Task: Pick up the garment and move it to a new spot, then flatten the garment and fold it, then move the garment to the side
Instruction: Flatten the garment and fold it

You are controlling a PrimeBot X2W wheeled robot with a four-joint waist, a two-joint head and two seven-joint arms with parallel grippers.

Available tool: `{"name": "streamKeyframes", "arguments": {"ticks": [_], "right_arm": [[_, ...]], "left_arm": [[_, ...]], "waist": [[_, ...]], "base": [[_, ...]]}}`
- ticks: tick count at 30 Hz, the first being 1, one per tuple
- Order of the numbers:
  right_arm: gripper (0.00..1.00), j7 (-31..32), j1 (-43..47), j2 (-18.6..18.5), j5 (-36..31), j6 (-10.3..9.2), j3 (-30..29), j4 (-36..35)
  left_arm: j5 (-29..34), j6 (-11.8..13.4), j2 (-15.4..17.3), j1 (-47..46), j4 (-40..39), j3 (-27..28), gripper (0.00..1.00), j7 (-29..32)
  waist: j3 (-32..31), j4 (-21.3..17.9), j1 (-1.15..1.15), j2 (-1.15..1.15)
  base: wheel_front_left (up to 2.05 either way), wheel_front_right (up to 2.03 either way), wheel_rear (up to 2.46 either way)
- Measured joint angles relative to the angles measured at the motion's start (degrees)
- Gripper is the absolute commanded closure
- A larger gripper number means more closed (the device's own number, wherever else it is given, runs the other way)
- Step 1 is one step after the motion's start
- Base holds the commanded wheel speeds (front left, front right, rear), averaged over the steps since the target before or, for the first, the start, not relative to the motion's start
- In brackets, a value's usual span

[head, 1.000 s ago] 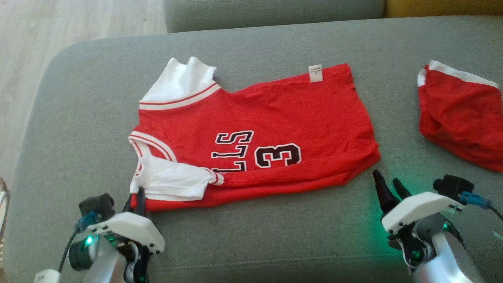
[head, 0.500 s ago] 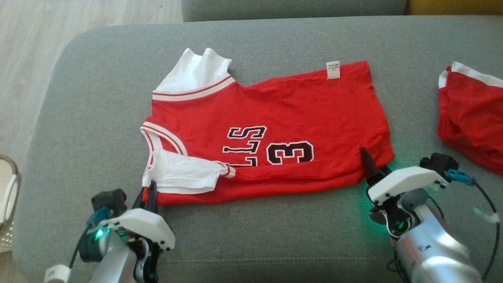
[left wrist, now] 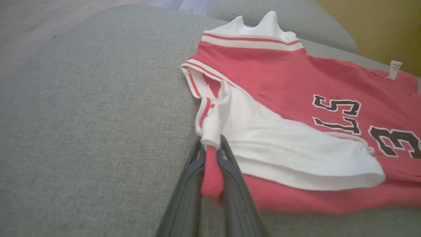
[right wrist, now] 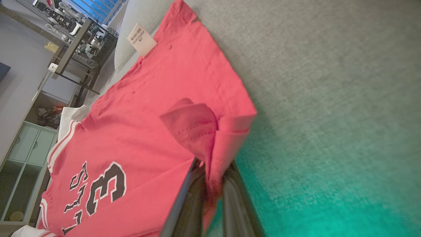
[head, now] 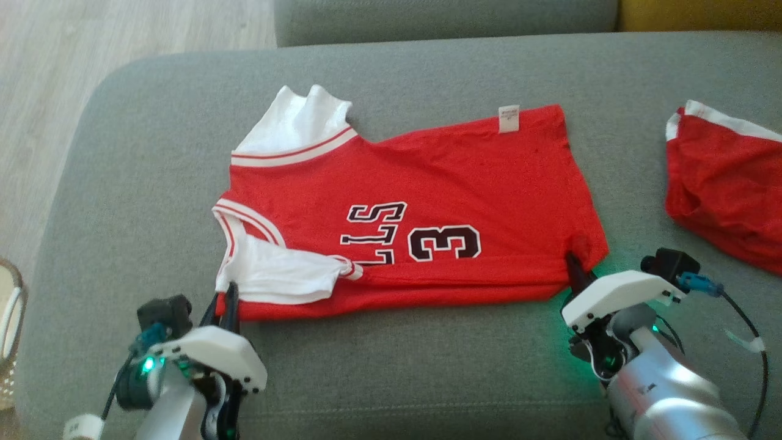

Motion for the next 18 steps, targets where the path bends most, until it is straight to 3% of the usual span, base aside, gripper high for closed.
{"name": "streamKeyframes", "arguments": {"ticks": [9, 18], "right_arm": [[1.0, -0.91, 0.91, 0.23, -0.82, 0.0, -1.19, 2.76], [1.0, -0.3, 7.23, 0.49, 0.13, 0.02, -1.33, 1.9]], "left_arm": [[0.0, 0.62, 1.69, 6.15, -3.04, -0.64, 1.0, 1.86], [-1.18, 1.53, 4.32, 13.77, -10.45, -0.9, 1.0, 5.46]], "waist": [[-3.71, -1.88, 0.0, 0.0], [-6.41, -2.47, -0.01, 0.0]], "base": [[0.0, 0.0, 0.0], [0.0, 0.0, 0.0]]}}
